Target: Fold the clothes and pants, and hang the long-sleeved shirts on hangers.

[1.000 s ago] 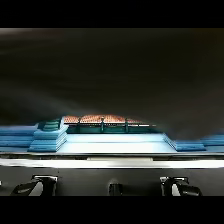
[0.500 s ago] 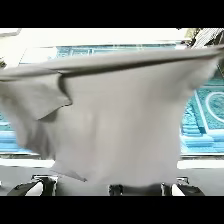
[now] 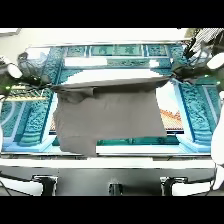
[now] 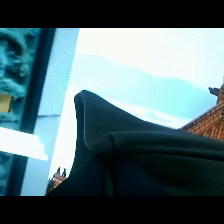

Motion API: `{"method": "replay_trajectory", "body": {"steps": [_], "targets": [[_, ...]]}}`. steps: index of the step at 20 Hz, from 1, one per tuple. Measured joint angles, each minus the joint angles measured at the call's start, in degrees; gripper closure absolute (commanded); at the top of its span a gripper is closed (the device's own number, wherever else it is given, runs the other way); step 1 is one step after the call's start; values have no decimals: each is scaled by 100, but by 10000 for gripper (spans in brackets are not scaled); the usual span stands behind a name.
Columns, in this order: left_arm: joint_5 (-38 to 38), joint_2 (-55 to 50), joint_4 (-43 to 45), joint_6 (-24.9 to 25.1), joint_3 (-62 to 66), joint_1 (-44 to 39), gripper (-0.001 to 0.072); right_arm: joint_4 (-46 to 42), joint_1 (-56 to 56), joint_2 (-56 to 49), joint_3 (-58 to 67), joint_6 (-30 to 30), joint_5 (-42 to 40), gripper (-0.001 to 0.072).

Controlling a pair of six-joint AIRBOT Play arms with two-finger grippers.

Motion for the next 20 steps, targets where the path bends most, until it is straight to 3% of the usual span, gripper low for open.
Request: {"method": "replay_trajectory", "body": {"steps": [4, 11, 20], "targets": [[122, -535, 13, 98, 155, -39, 693, 153, -4, -573, -7, -210, -98, 680], [-1167, -715, -50, 175, 201, -57, 692, -214, -7, -802, -11, -299, 684, 680], [-1786, -944, -474, 184, 203, -66, 693, -310, 57, -1338, -15, -245, 1255, 679]]}}
